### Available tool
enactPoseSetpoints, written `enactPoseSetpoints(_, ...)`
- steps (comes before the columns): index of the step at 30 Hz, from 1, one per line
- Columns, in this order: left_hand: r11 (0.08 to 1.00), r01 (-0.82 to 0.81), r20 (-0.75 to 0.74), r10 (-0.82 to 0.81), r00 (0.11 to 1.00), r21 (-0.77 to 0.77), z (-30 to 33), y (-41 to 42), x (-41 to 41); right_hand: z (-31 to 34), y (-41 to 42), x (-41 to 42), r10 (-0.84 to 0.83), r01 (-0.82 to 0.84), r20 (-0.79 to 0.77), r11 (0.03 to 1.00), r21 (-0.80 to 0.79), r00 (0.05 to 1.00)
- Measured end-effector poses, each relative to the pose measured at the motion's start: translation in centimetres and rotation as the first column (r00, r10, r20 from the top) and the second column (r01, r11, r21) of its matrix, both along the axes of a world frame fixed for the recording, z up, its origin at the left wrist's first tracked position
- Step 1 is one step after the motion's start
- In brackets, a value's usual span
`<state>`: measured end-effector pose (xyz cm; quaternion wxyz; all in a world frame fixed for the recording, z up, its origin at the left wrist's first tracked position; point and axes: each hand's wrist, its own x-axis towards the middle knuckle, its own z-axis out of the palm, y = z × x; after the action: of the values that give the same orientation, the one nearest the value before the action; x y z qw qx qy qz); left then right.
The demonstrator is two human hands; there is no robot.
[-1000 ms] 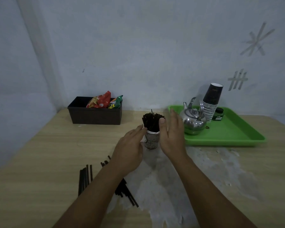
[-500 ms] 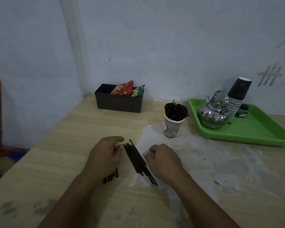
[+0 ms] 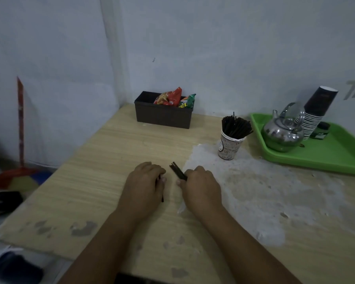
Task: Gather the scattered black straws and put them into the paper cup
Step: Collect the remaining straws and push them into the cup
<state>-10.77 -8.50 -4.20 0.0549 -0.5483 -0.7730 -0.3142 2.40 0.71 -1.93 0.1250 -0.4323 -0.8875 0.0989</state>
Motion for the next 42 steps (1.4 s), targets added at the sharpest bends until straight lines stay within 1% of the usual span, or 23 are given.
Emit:
enactPoseSetpoints(4,1.000,0.021,-0.024,-0.020,1.000,0.021,0.1,0.0,0.2,-0.1,-0.3,-0.2,-0.006,0.007,-0.036,1.000,0.022,0.999)
enactPoseSetpoints(10,0.999,0.039,-0.012,-0.039,0.999,0.035,0.2,-0.1,0.2,-0.6,-0.4,-0.3,-0.017,0.018,-0.077,1.000,0.020,0.997)
enactPoseSetpoints(16,0.999,0.023,-0.005,-0.023,1.000,0.029,0.0,0.0,0.1,-0.7,-0.4,0.0,0.000,0.001,-0.109,1.000,0.015,0.994)
enactPoseSetpoints(20,0.998,0.020,-0.007,-0.020,1.000,0.053,0.2,0.0,0.2,-0.5,-0.4,0.2,-0.010,0.010,-0.142,1.000,-0.004,0.990)
enactPoseSetpoints(23,0.996,0.004,0.007,-0.005,1.000,0.088,0.4,0.0,0.3,-0.2,0.0,0.5,0.004,-0.011,-0.212,0.999,-0.031,0.977)
enactPoseSetpoints(26,0.990,0.002,0.026,-0.006,1.000,0.143,0.9,0.1,0.8,0.3,0.6,1.0,0.018,-0.041,-0.336,0.997,-0.061,0.942)
enactPoseSetpoints(28,0.985,0.017,0.024,-0.022,0.999,0.172,1.2,0.3,1.2,0.7,0.9,1.4,0.029,-0.082,-0.434,0.991,-0.105,0.900)
enactPoseSetpoints(30,0.981,0.038,0.017,-0.042,0.999,0.190,1.5,0.9,1.6,1.1,1.4,1.9,0.028,-0.106,-0.554,0.988,-0.109,0.832)
enactPoseSetpoints(32,0.978,0.054,0.020,-0.059,0.998,0.203,1.7,1.5,2.0,1.4,2.1,2.3,0.034,-0.098,-0.663,0.993,-0.059,0.748)
enactPoseSetpoints(35,0.970,0.084,0.043,-0.096,0.994,0.228,1.9,2.5,3.1,2.1,3.1,3.5,0.031,-0.059,-0.783,0.998,-0.007,0.621)
enactPoseSetpoints(39,0.962,0.158,0.045,-0.173,0.984,0.224,2.3,4.5,4.9,3.4,4.3,4.7,-0.016,-0.033,-0.877,0.999,-0.036,0.480)
enactPoseSetpoints(42,0.958,0.198,0.043,-0.212,0.976,0.208,2.7,6.1,6.2,3.8,5.5,5.5,-0.070,-0.021,-0.906,0.996,-0.087,0.418)
